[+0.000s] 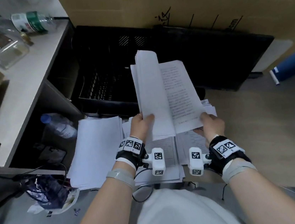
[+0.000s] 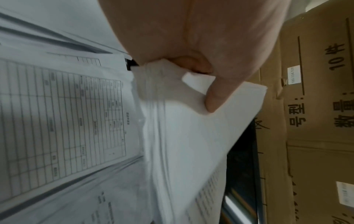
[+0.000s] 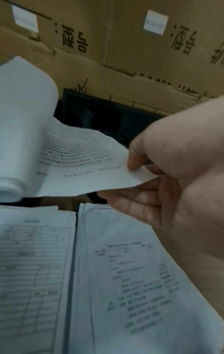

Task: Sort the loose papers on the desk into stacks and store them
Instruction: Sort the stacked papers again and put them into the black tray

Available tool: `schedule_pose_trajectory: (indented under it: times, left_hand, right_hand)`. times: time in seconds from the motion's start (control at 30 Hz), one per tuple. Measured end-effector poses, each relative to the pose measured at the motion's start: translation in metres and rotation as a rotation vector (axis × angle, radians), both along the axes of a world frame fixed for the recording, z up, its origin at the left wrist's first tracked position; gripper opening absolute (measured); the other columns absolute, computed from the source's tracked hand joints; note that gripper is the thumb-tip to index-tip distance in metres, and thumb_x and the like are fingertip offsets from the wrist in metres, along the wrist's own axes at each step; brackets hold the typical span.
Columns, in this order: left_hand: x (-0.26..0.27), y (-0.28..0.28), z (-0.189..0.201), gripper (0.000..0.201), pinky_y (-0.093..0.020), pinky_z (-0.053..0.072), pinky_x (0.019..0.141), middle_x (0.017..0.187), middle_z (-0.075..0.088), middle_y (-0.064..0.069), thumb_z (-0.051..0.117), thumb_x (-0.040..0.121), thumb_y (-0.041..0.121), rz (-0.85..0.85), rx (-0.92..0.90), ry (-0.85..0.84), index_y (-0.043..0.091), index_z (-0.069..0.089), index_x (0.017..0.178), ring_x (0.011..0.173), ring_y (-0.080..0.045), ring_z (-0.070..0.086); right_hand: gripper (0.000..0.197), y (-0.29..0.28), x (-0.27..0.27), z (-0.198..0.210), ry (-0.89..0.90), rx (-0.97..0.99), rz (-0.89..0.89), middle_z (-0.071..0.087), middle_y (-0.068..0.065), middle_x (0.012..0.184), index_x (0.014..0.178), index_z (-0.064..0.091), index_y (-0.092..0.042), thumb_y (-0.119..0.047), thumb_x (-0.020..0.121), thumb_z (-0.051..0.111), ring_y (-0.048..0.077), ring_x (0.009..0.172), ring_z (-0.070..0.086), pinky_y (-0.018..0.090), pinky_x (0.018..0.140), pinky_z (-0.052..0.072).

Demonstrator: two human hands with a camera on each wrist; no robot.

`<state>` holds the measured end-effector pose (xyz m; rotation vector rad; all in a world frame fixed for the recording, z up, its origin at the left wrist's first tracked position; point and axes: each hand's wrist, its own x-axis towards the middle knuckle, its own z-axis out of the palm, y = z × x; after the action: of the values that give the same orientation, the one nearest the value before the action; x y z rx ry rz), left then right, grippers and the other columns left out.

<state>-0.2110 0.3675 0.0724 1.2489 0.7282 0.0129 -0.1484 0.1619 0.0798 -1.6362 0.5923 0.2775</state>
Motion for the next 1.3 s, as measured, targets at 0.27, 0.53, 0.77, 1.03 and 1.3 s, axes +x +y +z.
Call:
schedule_pose_trajectory:
  times: [0.27,0.53,0.77,1.03,1.3]
  left_hand:
    - [-0.032,0.017,-0.014,0.003,-0.023,0.052,0.068,0.083,0.069,0.004,0.067,0.091,0.013,-0.162,0.092,0.109,0.014,0.066,0.094,0.073,-0.013,0.065]
    - [-0.069,0.025,-0.062,0.011,-0.034,0.055,0.081,0.087,0.071,0.005,0.075,0.083,0.017,-0.104,0.232,0.267,0.022,0.066,0.078,0.084,-0.022,0.069]
    - [-0.078,0.019,-0.072,0.006,-0.033,0.055,0.081,0.095,0.073,-0.002,0.071,0.086,0.011,0.088,0.249,0.235,0.012,0.068,0.091,0.080,-0.018,0.067]
    - [-0.057,-0.014,-0.058,0.019,-0.039,0.053,0.097,0.096,0.071,0.002,0.069,0.089,0.009,-0.005,0.439,0.114,0.027,0.062,0.086,0.101,-0.021,0.067]
    - [-0.040,-0.056,-0.056,0.014,-0.039,0.055,0.087,0.089,0.072,0.003,0.070,0.085,0.010,0.036,0.432,0.048,0.022,0.063,0.085,0.086,-0.015,0.068]
  right_hand:
    - [0.018,0.021,-0.016,-0.026,0.003,-0.216,0.387,0.067,0.001,0.120,0.108,0.069,-0.015,-0.023,0.093,0.064,0.023,0.104,0.067,0.041,0.096,0.054]
    - [0.045,0.037,-0.039,-0.069,0.078,-0.251,0.374,0.062,0.006,0.128,0.130,0.059,-0.010,-0.029,0.089,0.063,0.024,0.117,0.059,0.043,0.103,0.048]
    - [0.021,-0.003,-0.041,-0.091,0.181,-0.425,0.250,0.068,0.010,0.103,0.111,0.063,-0.007,-0.015,0.095,0.052,0.033,0.093,0.064,0.034,0.077,0.050]
    - [0.033,-0.034,-0.035,-0.103,0.239,-0.464,0.244,0.064,0.019,0.121,0.126,0.057,-0.002,-0.012,0.097,0.047,0.037,0.104,0.061,0.032,0.076,0.042]
    - [0.041,-0.076,-0.015,-0.103,0.296,-0.499,0.189,0.056,0.021,0.130,0.140,0.041,-0.003,-0.006,0.099,0.037,0.040,0.113,0.057,0.035,0.081,0.041]
